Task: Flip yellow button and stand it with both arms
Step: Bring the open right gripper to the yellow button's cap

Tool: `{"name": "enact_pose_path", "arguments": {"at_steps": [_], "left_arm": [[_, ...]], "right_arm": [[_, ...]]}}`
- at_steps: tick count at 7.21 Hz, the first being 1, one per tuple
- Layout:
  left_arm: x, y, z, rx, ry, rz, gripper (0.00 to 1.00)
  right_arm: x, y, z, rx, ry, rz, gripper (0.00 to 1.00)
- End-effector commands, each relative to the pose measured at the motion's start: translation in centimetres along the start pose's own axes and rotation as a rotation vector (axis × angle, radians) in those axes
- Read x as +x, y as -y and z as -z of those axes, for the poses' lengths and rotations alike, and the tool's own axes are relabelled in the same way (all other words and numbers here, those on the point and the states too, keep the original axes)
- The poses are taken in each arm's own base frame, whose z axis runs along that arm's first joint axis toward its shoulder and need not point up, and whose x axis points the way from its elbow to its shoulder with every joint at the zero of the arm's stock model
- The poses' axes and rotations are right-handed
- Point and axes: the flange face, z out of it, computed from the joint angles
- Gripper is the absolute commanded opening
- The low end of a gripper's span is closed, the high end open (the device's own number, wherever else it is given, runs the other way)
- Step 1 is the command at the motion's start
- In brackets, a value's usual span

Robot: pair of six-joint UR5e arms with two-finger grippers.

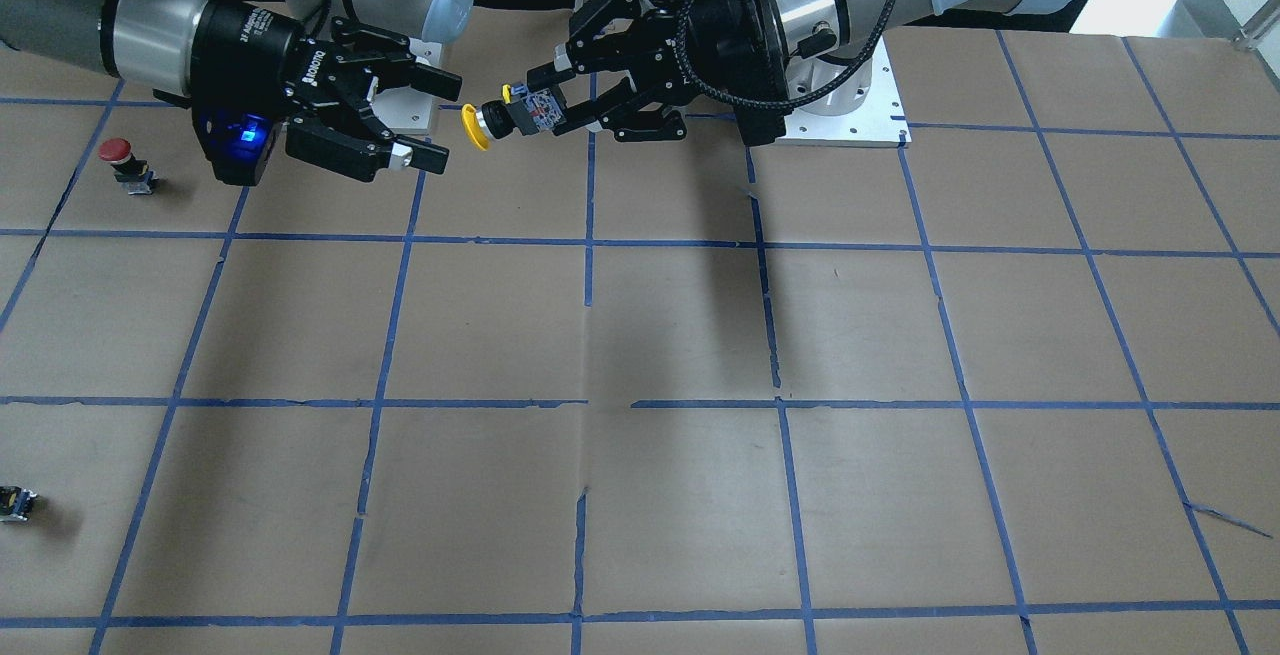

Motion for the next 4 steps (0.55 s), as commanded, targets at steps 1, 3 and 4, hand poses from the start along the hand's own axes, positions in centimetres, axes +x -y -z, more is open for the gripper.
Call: {"name": "enact_pose_path", "arguments": {"at_steps": [1, 3, 4], "left_arm": [[0.02, 0.03, 0.00, 0.002, 0.000, -0.004, 0.14], [-0.01, 0.00, -0.01, 0.003, 0.000, -0.005, 0.14], [0.05, 0.03, 0.02, 0.003, 0.000, -0.007, 0.14]], "right_arm": [[0.73, 0.06, -0.94, 0.006, -0.032, -0.019, 0.98], [0.95, -0.34, -0.82, 0.015, -0.033, -0.062, 0.97], [1.08, -0.62, -0.75, 0.017, -0.031, -0.081, 0.97]]}}
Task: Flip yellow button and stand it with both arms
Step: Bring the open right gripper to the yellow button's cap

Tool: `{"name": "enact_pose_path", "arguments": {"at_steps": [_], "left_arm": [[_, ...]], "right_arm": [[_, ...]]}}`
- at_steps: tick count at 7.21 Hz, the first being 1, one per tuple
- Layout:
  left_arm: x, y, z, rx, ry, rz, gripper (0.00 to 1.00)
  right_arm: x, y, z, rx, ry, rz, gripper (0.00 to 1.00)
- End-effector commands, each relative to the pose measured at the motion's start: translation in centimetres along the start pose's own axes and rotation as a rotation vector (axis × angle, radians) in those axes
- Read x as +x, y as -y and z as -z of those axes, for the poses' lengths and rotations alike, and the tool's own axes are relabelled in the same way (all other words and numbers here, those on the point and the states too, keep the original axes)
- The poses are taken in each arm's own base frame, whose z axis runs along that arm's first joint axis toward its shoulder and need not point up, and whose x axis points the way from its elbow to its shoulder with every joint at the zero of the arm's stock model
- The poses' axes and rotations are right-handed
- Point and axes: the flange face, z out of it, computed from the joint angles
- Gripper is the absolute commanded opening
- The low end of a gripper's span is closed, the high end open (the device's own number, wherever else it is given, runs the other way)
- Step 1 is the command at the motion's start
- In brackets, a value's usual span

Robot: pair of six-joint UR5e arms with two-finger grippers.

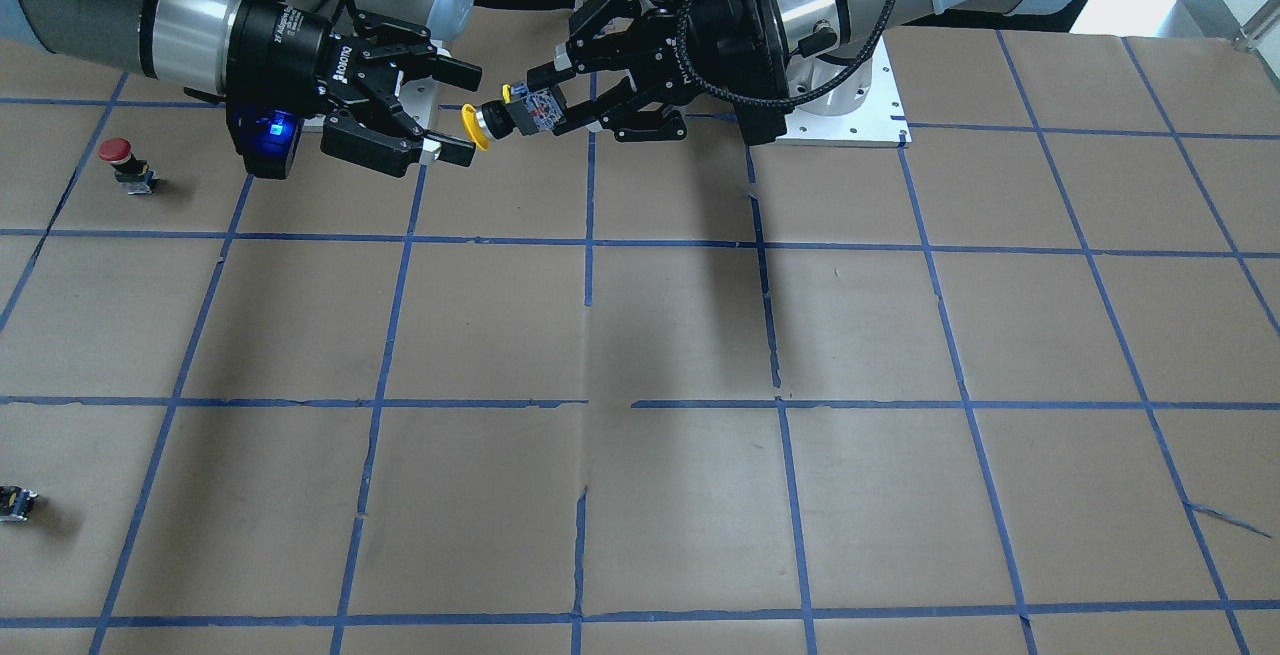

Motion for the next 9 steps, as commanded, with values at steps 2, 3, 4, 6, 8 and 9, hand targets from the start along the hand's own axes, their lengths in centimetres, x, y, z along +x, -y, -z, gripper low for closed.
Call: {"name": "enact_pose_path", "arguments": {"at_steps": [2, 3, 4, 6, 8, 9], "left_arm": [[0.2, 0.0, 0.1, 0.002, -0.001, -0.005, 0.14], [0.2, -0.1, 0.1, 0.003, -0.001, -0.006, 0.14], [0.4, -0.1, 0.2, 0.004, -0.001, -0.009, 0.14], [0.3, -0.2, 0.1, 0.003, -0.001, -0.008, 0.14], [0.4, -0.2, 0.2, 0.004, -0.001, -0.009, 0.14], [0.4, -0.2, 0.2, 0.004, -0.001, -0.009, 0.14]], "right_arm": [[0.1, -0.1, -0.2, -0.006, 0.002, -0.025, 0.97], [0.2, 0.1, -0.4, -0.009, 0.000, -0.027, 0.97], [0.3, 0.0, -0.3, -0.003, -0.003, -0.025, 0.97], [0.3, -0.3, -0.3, -0.010, 0.003, -0.026, 0.97], [0.1, -0.5, -0.8, -0.042, 0.012, -0.026, 0.97], [0.1, -0.5, -1.2, -0.046, 0.005, -0.022, 0.97]]}}
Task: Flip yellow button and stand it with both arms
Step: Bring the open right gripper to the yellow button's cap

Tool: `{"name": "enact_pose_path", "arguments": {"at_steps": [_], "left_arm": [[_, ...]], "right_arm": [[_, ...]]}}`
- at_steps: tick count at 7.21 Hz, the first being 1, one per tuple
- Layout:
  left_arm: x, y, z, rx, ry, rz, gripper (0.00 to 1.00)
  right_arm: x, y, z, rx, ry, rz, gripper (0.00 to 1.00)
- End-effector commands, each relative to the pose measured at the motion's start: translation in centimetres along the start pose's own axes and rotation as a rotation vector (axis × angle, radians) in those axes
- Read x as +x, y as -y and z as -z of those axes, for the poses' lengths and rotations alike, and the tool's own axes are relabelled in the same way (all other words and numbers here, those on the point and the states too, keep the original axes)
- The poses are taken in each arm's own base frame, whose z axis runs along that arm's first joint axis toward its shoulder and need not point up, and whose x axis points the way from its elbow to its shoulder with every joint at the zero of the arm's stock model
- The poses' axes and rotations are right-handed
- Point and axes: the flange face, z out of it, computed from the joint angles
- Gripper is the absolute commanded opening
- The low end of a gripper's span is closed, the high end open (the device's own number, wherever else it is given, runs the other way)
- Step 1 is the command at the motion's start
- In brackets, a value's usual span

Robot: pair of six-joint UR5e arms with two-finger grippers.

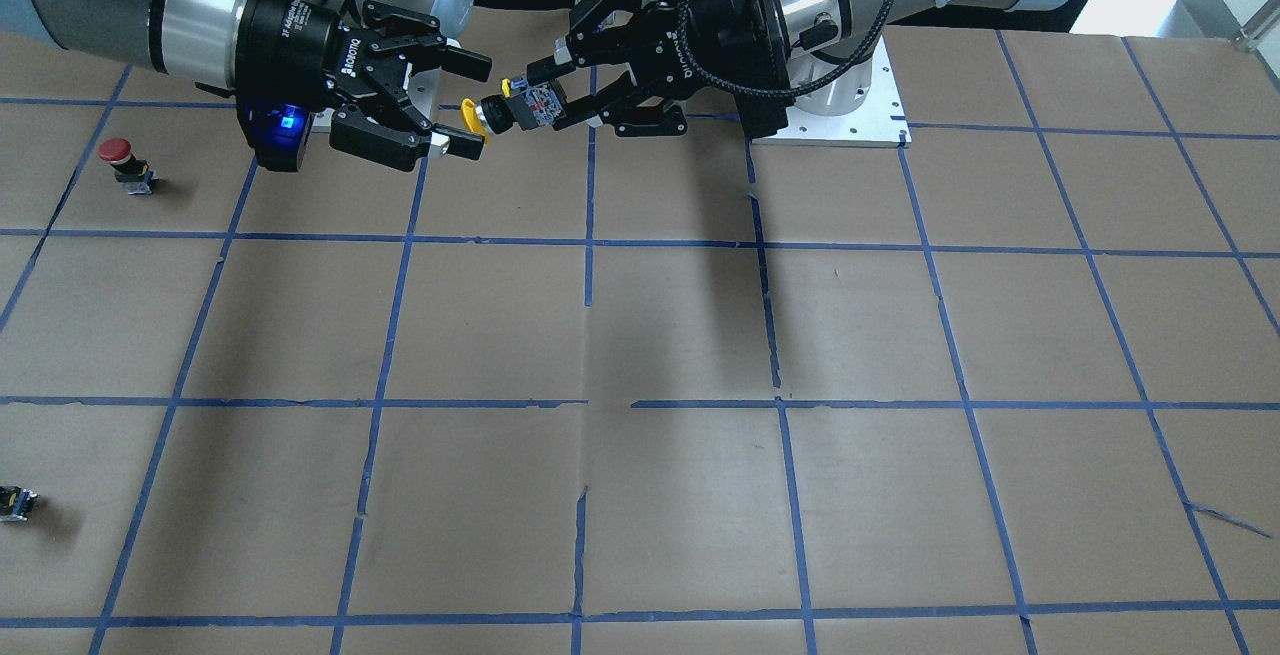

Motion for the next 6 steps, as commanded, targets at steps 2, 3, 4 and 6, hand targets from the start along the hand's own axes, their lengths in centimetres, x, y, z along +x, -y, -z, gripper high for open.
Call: {"name": "enact_pose_path", "arguments": {"at_steps": [2, 3, 4, 6], "left_arm": [[-0.04, 0.02, -0.02, 0.000, 0.000, -0.002, 0.14], [-0.04, 0.02, -0.02, 0.000, 0.000, -0.002, 0.14], [-0.06, 0.02, -0.03, 0.000, 0.000, 0.000, 0.14], [-0.04, 0.02, -0.02, 0.000, 0.000, -0.002, 0.14]], "right_arm": [[-0.21, 0.15, -0.32, 0.001, -0.010, -0.003, 0.97], [-0.02, 0.63, 0.00, 0.048, -0.034, -0.004, 0.96], [0.22, 0.51, 0.15, 0.066, -0.043, -0.003, 0.96], [0.36, 0.33, 0.06, 0.057, -0.038, -0.010, 0.95]]}}
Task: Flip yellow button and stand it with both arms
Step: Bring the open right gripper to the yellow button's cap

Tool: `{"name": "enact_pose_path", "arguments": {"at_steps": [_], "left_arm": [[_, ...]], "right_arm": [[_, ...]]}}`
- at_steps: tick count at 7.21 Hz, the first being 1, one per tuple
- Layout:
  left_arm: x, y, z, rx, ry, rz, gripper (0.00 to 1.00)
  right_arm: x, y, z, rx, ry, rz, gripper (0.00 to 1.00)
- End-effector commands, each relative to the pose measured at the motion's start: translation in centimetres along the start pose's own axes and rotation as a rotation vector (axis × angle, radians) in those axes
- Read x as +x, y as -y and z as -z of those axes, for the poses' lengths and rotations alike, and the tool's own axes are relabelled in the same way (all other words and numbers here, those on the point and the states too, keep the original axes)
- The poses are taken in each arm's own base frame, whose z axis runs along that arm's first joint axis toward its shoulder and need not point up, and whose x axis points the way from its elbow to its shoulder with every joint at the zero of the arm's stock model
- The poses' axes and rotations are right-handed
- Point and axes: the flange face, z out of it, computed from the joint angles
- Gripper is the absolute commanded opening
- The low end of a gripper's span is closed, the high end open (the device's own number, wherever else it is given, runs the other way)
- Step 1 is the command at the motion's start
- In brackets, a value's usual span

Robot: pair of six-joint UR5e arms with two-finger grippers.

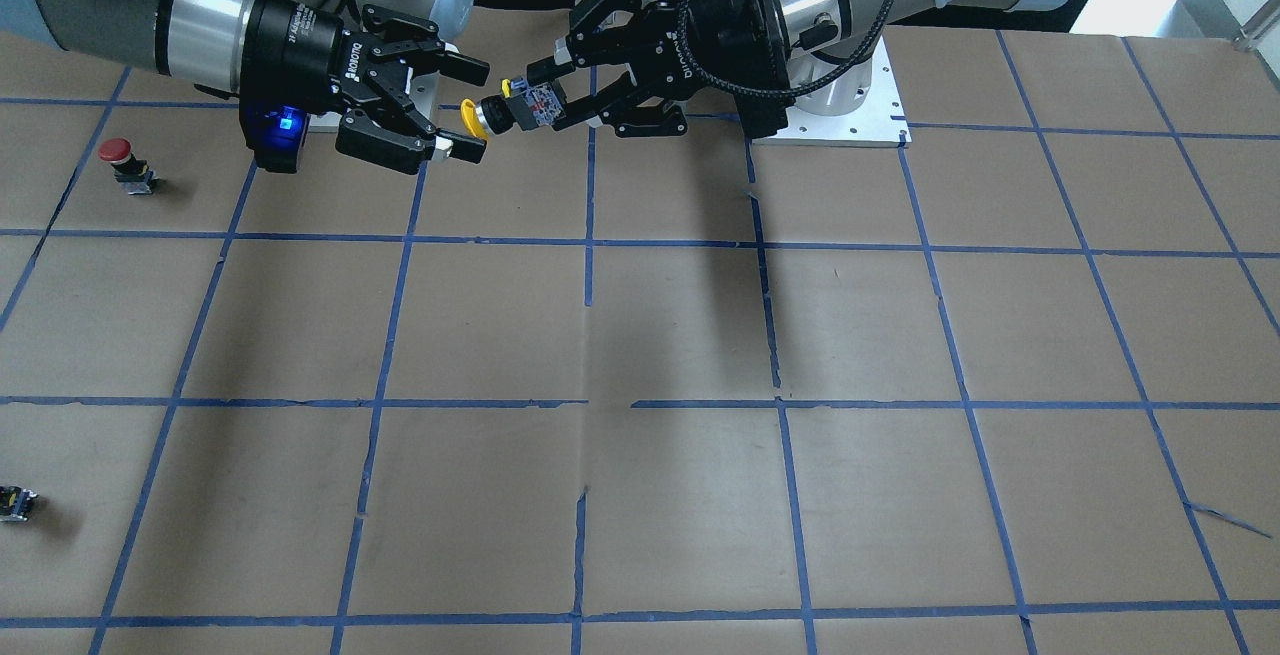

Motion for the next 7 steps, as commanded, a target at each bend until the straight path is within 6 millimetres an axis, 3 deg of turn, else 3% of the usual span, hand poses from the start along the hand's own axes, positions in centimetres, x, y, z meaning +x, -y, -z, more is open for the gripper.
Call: {"name": "enact_pose_path", "arguments": {"at_steps": [1, 3, 4, 6, 7], "left_arm": [[-0.02, 0.01, -0.01, 0.000, 0.000, 0.000, 0.14], [-0.04, 0.01, -0.02, -0.001, 0.000, 0.001, 0.14], [-0.02, 0.01, -0.01, 0.000, 0.000, 0.000, 0.14], [0.05, -0.02, 0.02, 0.001, 0.000, -0.001, 0.14], [0.05, -0.02, 0.02, 0.001, 0.000, -0.001, 0.14]], "right_arm": [[0.12, 0.02, -0.04, -0.001, 0.000, -0.007, 0.95], [0.16, -0.18, 0.02, -0.001, 0.003, -0.017, 0.95], [0.18, -0.21, -0.04, -0.001, 0.001, -0.013, 0.83], [0.06, -0.20, 0.02, -0.009, 0.008, -0.012, 0.28], [-0.13, -0.41, 0.18, -0.030, 0.025, -0.015, 0.11]]}}
